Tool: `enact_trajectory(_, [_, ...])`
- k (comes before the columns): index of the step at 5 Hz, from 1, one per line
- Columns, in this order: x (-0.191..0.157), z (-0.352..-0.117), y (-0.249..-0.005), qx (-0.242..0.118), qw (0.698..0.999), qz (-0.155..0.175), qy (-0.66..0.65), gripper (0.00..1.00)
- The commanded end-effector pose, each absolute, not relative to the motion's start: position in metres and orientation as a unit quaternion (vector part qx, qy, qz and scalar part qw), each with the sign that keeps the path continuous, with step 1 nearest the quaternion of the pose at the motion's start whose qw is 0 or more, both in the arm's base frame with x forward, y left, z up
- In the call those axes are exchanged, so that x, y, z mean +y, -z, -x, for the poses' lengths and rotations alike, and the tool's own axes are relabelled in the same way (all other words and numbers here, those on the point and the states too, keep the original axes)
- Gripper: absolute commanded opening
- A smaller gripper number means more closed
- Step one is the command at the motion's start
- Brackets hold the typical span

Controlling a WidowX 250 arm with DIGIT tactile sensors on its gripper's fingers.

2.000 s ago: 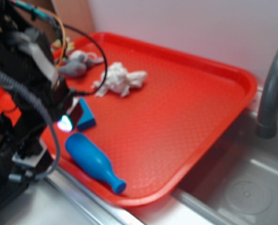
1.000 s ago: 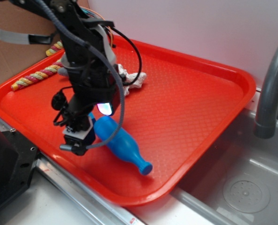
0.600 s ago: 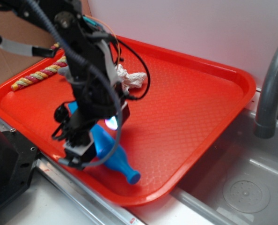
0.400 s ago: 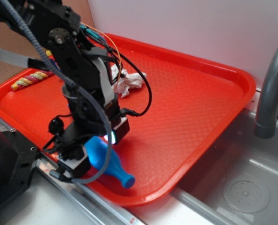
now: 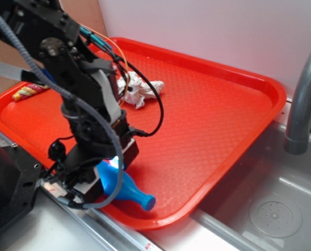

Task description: Grab the blue bottle.

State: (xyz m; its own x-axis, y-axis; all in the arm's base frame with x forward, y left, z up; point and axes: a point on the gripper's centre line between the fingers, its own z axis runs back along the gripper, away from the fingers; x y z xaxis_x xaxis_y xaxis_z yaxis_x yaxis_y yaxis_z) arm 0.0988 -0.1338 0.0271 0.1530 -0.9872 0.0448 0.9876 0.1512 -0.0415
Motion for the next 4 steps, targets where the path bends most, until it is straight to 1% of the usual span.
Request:
enact_trajectory(1, [-0.127,-0.070,-0.038,0.035,0.822,0.053,0.565,0.00])
enact_trajectory(2, [-0.109,-0.064,-0.063,0.020,0.880,0.068,0.469,0.00])
enact_trajectory(3, [-0.065,-0.111,-0.103,0.020,0.926,0.080,0.368,0.00])
enact_trajectory(4, [-0.051,-0.157,-0.110,0.032,0.944,0.081,0.317,0.00])
